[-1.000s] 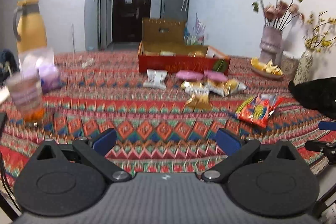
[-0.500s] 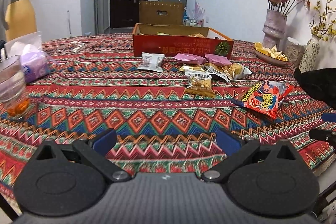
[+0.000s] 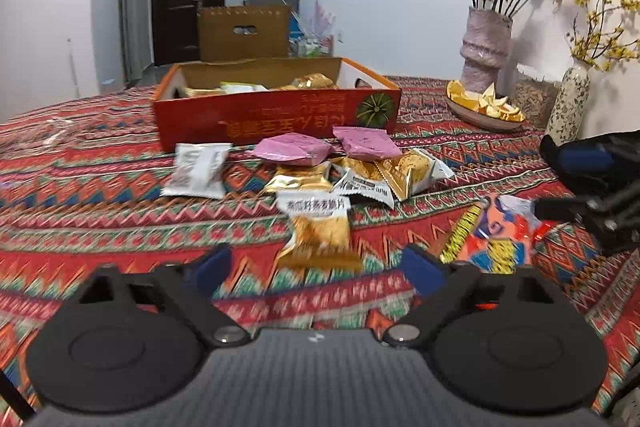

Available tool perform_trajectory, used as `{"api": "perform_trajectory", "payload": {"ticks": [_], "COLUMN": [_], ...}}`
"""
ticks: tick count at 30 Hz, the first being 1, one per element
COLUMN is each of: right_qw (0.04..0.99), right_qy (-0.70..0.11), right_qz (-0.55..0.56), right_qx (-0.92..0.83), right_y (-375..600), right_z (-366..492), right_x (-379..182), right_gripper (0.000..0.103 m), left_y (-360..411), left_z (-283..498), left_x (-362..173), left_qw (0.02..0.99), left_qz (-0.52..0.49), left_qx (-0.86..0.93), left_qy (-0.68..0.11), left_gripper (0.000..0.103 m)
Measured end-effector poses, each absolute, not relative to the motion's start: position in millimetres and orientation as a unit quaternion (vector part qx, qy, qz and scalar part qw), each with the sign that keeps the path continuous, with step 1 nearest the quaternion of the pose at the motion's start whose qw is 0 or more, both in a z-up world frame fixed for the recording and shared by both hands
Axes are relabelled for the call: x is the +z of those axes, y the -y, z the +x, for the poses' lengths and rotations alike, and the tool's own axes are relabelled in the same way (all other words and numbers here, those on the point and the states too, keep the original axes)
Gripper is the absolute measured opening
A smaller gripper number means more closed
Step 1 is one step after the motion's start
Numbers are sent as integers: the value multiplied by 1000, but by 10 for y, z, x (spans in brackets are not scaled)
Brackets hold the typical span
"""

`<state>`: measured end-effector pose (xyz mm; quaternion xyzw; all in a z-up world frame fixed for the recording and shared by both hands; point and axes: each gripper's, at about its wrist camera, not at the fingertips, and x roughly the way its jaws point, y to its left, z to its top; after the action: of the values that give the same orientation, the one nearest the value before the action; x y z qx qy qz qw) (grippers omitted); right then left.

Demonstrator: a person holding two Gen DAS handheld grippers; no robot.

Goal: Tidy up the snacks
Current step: 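Grasp the pumpkin-seed cracker packet with the left tool while the right tool grasps a biscuit packet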

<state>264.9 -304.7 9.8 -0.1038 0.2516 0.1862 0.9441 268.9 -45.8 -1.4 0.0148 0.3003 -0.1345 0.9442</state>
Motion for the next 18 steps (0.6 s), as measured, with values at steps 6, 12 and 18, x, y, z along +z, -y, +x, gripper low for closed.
{"api": "perform_trajectory", "payload": {"ticks": [6,12,18], "right_qw": [908,864,861], "right_qy": [-285,-303,-325], "right_qz": [-195,-273,-234], "right_qx": [237,295,313], "right_y": [2746,2409,2450], "right_z": [3523,4018,4010], "right_x": [-25,-237,-277], "right_gripper": [85,77,50], "left_y": [515,550,377], "left_z": [3251,3408,3363], "left_x": [-225,-324,-274], "left_qw": [924,928,918], "left_qz": [-31,-20,-67], "left_qx": [-145,-138,-150], "left_qy": [-352,-344,-360], "left_gripper": [75,45,42]}}
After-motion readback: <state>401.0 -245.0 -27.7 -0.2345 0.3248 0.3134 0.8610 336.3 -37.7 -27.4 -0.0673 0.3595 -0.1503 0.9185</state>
